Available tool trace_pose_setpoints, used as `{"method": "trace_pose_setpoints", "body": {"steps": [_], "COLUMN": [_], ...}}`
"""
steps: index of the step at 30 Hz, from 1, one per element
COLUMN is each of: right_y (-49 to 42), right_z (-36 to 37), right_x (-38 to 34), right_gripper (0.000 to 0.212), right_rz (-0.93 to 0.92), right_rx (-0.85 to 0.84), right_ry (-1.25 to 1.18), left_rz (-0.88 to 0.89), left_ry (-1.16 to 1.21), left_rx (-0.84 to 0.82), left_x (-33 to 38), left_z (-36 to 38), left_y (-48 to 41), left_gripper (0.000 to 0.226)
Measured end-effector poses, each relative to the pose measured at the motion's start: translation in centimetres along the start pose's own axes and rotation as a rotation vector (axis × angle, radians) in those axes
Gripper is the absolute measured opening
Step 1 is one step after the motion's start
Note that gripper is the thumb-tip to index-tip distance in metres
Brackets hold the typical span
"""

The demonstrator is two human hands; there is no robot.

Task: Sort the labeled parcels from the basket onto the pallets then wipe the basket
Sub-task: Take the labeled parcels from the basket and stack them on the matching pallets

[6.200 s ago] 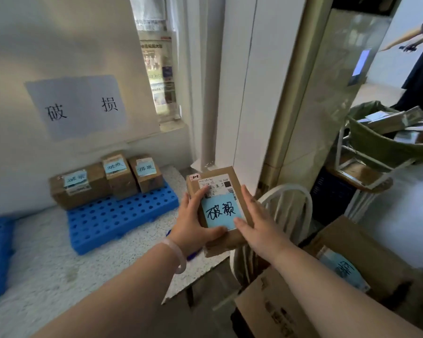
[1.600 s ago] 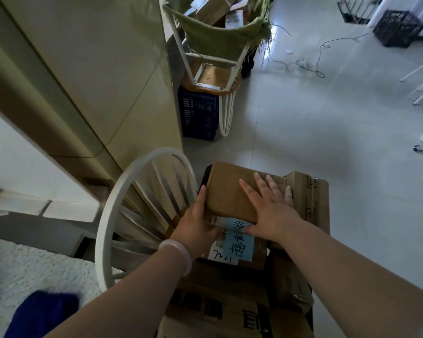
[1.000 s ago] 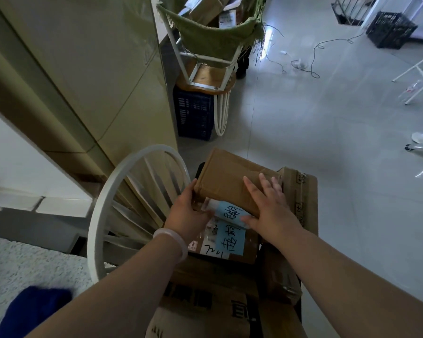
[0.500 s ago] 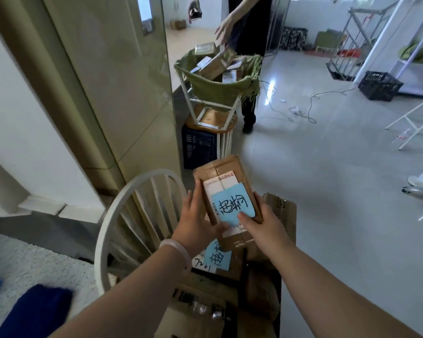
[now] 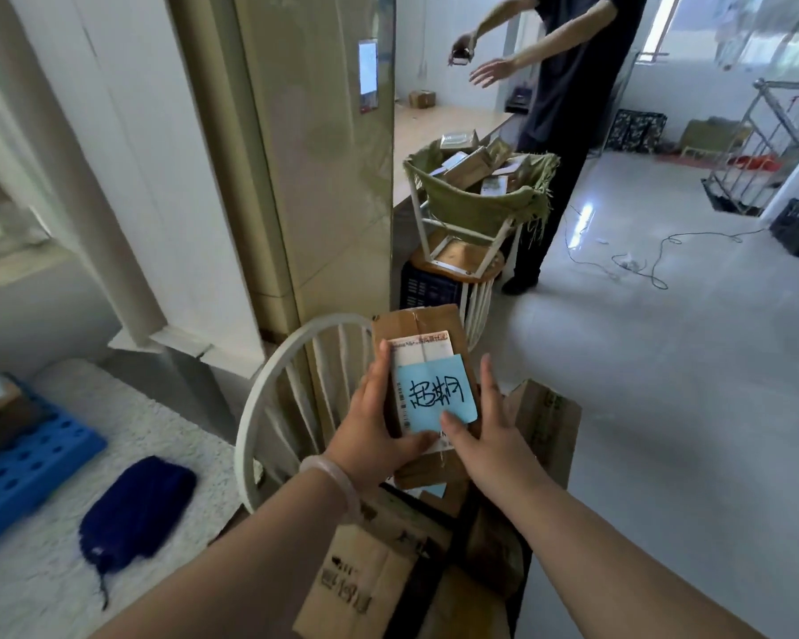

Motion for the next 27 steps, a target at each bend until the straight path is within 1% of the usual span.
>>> {"method": "trace_pose_setpoints", "body": {"steps": [4, 6, 8, 12, 16, 21, 25, 27], "right_y": [1.2, 2.2, 3.6, 6.9, 11.3, 19.4, 27.9, 32.2], "right_z": [1.9, 3.2, 4.7, 7.9, 13.0, 21.8, 30.1, 34.1], "right_x": [-3.4, -5.5, -7.5, -11.7, -15.7, -20.4, -23.8, -25.5], "right_gripper": [0.078, 0.075, 0.075, 0.075, 0.061, 0.065, 0.067, 0.068], "right_rz": [-0.203, -0.301, -0.396, -0.587, -0.619, -0.657, -0.633, -0.639], "right_rx": [-0.059, -0.088, -0.099, -0.113, -0.208, -0.329, -0.469, -0.554], "right_ry": [0.098, 0.109, 0.098, 0.157, 0.115, 0.019, -0.074, -0.099], "left_rz": [-0.011, 0.014, 0.060, 0.043, 0.017, -0.037, -0.134, -0.200], "left_ry": [-0.022, -0.071, -0.123, -0.128, -0.153, -0.188, -0.260, -0.238], "left_rx": [0.088, 0.138, 0.176, 0.245, 0.373, 0.505, 0.556, 0.614], "left_x": [0.3, 0.4, 0.4, -0.2, -2.1, -5.3, -9.2, -11.1], "left_z": [-4.3, -6.8, -9.4, -15.0, -21.7, -31.6, -40.1, -44.1], "left_y": [1.8, 2.8, 4.1, 7.6, 12.4, 21.2, 29.9, 34.4], "left_gripper": [0.124, 0.126, 0.124, 0.118, 0.115, 0.110, 0.096, 0.092]}}
Point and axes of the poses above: each hand's wrist, its own y-axis away from the middle knuckle, its own z-axis out of the palm, x = y × z, the point moved 5 cm from there along -y, towards the middle knuckle, and after that the axes turned 12 degrees about x, right-handed, at the moved point
